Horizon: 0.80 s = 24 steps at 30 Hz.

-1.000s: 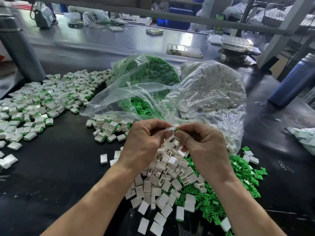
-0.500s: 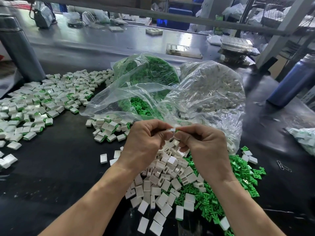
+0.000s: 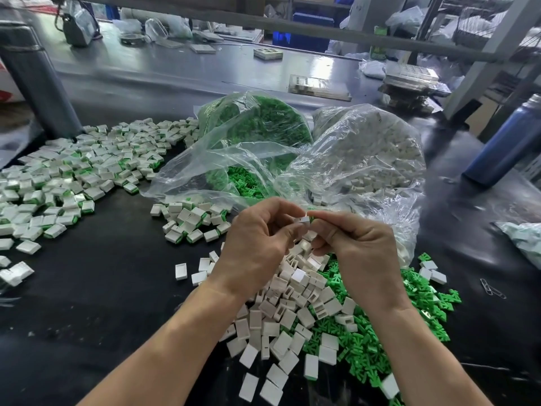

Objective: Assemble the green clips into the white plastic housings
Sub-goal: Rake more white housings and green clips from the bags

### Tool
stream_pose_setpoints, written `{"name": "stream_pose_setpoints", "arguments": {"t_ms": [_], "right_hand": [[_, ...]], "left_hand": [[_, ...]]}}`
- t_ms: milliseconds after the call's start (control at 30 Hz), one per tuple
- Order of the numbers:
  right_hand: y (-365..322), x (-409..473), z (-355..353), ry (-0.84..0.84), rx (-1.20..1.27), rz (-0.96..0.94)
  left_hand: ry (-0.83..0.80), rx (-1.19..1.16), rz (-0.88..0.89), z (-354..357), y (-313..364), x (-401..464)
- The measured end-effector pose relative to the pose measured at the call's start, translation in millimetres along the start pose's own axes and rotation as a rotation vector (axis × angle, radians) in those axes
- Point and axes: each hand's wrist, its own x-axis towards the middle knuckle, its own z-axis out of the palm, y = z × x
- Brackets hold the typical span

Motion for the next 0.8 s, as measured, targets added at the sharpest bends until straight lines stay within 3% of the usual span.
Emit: {"name": "stream_pose_setpoints", "arguments": {"t_ms": [167,433,667,800], "right_hand": [[4,0,1,-0.019,0.007,0.001],[5,-3,4,-0.103,0.121,0.163],[9,-4,12,-0.116,0.187,0.289],[8,-4,13,-0.086,0.183,0.266]], "left_hand": [[0.023,0.066,-0.001,-2,0,0],[0.025,0.165,0.082,-1,5,-2],[-0.072,0.112,0.112,8,8,-5],[-0.115,0.046,0.129,13,9,-7]]}}
